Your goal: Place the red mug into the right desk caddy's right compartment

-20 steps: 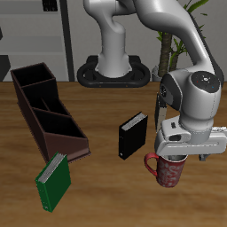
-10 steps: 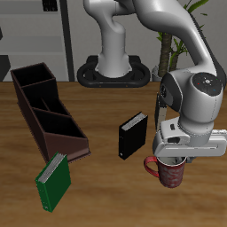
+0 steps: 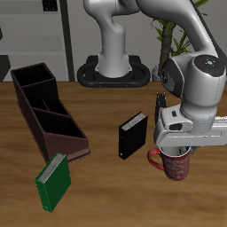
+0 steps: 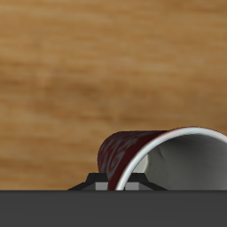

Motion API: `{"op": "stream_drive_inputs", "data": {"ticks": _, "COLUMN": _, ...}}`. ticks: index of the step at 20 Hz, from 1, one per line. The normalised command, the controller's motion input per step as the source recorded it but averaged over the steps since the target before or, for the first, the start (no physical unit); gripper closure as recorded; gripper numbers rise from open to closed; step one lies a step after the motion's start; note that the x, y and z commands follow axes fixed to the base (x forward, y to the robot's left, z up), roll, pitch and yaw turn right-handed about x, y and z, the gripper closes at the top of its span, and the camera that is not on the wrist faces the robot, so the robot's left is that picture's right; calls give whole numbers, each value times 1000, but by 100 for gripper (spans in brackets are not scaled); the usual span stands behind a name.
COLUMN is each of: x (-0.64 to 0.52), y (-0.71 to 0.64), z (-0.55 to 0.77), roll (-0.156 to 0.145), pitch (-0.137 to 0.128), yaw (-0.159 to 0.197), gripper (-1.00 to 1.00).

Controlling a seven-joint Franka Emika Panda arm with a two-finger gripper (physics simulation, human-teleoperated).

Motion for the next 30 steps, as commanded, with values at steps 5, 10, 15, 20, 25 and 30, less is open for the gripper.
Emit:
{"op": "stream_drive_inputs", "data": {"ticks": 5, "x": -287, "y": 105, "z": 748, "roll": 36, "pitch": -104, "yaw": -4, "gripper": 100}}
{"op": "stream_drive_inputs", "data": {"ticks": 10, "x": -223, "y": 10, "z": 563, "roll": 10, "pitch": -66, "yaw": -13, "gripper": 100}}
{"op": "stream_drive_inputs", "data": {"ticks": 15, "x": -261, "y": -95, "z": 583, "roll": -10, "pitch": -70, "yaw": -19, "gripper": 100}}
{"op": "stream_drive_inputs", "data": {"ticks": 20, "x": -311, "y": -206, "z": 567, "roll": -30, "pitch": -49, "yaw": -22, "gripper": 100}}
{"op": "stream_drive_inputs", "data": {"ticks": 25, "x": -357, "y": -242, "z": 488, "roll": -31, "pitch": -23, "yaw": -58, "gripper": 100}}
{"op": "stream_drive_inputs", "data": {"ticks": 30, "x": -407, "y": -170, "z": 452, "roll": 19, "pitch": -36, "yaw": -30, "gripper": 100}}
